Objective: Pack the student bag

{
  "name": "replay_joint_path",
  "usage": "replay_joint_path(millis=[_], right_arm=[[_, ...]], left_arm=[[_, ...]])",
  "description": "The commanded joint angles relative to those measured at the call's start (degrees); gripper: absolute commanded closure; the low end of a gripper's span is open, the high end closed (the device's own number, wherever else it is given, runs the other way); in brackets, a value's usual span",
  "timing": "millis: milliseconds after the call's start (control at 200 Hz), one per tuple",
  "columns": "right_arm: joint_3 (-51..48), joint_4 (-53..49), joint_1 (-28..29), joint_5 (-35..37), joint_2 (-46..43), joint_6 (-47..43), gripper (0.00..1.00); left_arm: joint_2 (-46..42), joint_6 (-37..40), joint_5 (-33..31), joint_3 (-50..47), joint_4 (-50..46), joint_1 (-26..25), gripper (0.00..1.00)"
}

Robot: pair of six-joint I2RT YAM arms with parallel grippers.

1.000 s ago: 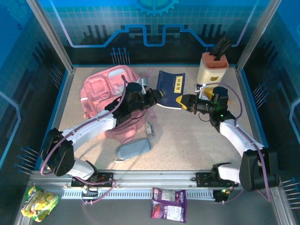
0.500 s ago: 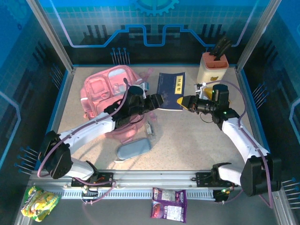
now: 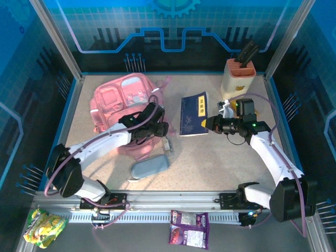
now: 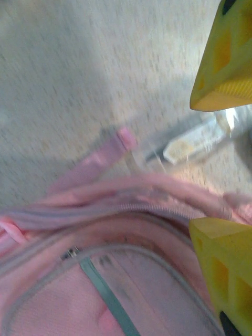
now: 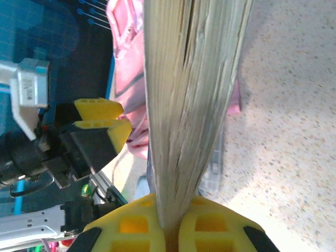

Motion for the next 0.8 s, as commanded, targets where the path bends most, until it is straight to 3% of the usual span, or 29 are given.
replay_joint_path(millis=[0, 170, 290, 505, 795], right_arm=[[1.5, -3.2, -0.8, 0.4, -1.8, -4.1, 1.0], [1.0, -3.4, -1.2, 0.4, -1.9, -4.4, 1.0], [0.9, -3.4, -1.2, 0.2, -1.3, -4.6, 1.0], [1.2, -4.6, -1.1, -0.1, -0.6, -5.5, 1.0], [-1.7, -0.5, 3.1, -3.3, -0.8, 0.8, 1.0]], left_arm=[[3.5, 6.3, -6.6, 1.7, -4.9, 0.0, 0.44], [7.8, 7.1, -6.4, 1.8, -2.8, 1.8, 0.45], [9.8, 7.7, -5.4, 2.3, -1.8, 3.3, 0.59], [9.6, 10.3, -6.0, 4.9, -1.7, 4.3, 1.0], [7.4, 16.5, -9.8, 16.7, -6.1, 4.6, 1.0]])
